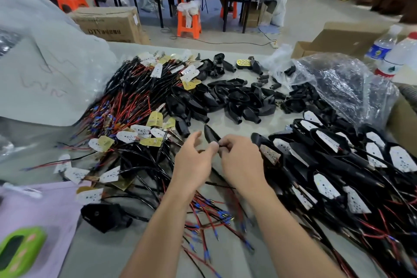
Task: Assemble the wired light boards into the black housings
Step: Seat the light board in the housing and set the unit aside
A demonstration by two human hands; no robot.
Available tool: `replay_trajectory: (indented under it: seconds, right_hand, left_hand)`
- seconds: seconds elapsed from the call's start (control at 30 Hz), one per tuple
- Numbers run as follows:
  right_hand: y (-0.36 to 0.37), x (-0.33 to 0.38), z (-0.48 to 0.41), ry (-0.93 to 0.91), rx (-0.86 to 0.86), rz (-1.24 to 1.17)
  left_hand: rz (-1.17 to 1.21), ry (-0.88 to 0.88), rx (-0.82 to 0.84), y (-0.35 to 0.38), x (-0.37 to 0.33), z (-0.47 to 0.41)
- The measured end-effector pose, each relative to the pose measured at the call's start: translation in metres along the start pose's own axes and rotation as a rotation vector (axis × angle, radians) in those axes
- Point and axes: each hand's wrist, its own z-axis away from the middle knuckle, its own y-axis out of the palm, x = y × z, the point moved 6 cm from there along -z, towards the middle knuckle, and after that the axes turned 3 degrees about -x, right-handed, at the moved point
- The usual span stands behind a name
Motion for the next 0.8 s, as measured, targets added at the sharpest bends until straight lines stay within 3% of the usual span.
replay_trajectory:
  seconds: [0.13, 0.2, 0.27, 0.37, 0.47, 0.63, 0.8]
  right_hand:
    - [0.013, 0.024, 0.008, -0.077, 0.163, -0.33]
    - [0.012, 0.021, 0.001, 0.003, 0.078, -0.423]
    - [0.015, 0.018, -0.013, 0.052, 0.005, -0.344]
    - [0.048, 0.029, -0.028, 0.007, 0.188, 0.012]
    - [0.079, 0.04, -0.03, -0.051, 0.333, 0.329]
    - [0.078, 0.048, -0.034, -0.103, 0.43, 0.402]
    - [0.015, 0.045, -0.046, -0.183, 0.345, 0.317]
  left_hand:
    - [0.511, -0.141, 0.136, -0.006, 0.006, 0.0]
    - [0.58, -0.101, 0.062, -0.027, 0.01, -0.004]
    - [0.557, -0.073, -0.061, -0.051, 0.015, -0.005]
    - [0.555, -0.089, -0.168, -0.071, 0.023, -0.001]
    - [0.539, -0.095, -0.17, -0.075, 0.024, 0.003]
    - [0.404, -0.108, -0.19, -0.07, 0.029, -0.002]
    - [0.28, -0.153, -0.293, -0.067, 0.038, -0.005]
